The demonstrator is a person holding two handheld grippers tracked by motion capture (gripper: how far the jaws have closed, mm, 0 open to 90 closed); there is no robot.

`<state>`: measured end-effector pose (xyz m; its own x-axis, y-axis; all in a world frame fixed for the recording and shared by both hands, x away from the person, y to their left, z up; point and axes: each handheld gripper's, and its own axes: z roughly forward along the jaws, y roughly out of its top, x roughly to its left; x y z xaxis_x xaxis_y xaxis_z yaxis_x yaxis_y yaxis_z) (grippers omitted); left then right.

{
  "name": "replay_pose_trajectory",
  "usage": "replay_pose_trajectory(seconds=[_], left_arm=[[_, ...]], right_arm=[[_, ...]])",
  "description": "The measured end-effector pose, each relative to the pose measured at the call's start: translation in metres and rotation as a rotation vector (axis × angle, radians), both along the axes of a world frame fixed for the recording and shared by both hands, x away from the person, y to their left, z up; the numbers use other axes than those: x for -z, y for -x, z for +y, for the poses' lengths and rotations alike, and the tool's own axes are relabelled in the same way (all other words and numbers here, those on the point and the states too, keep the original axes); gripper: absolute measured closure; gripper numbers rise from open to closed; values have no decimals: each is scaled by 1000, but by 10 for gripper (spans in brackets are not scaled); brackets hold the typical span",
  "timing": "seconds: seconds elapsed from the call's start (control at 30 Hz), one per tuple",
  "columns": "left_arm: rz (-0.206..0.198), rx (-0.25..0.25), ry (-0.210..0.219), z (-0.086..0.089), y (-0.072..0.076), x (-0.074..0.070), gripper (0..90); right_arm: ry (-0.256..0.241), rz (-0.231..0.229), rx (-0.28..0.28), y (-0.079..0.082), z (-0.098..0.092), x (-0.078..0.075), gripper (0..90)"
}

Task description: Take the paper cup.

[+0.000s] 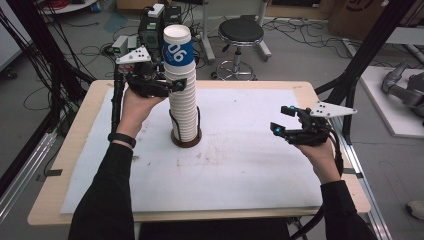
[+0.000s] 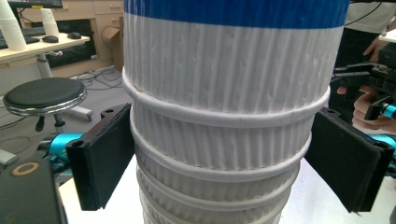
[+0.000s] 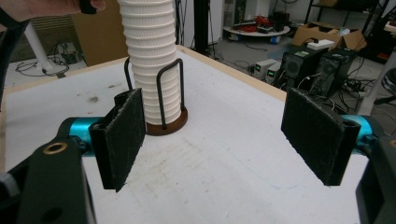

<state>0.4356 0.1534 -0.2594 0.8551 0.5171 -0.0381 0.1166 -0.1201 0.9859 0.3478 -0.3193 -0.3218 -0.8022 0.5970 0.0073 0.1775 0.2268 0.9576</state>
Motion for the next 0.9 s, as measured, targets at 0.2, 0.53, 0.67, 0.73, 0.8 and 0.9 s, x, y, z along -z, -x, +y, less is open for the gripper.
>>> replay_pose_trajectory(seconds=[0.2,0.53,0.67,0.73,0.8,0.9], left_arm=[[3,1,2,1,-1,0,122],[4,1,3,1,-1,0,123],[4,1,3,1,-1,0,124],[4,1,3,1,-1,0,124],[4,1,3,1,-1,0,124],[6,1,5,1,-1,0,124]], right_arm=[[-14,-4,-17,0,10,-7,227],[-27,-11,-92,-15,47,-45,228],[-38,-8,-115,-23,57,-57,230],[-30,-10,-128,-30,68,-69,231],[-37,-16,-136,-35,75,-77,232],[-54,-21,-157,-41,83,-90,232]])
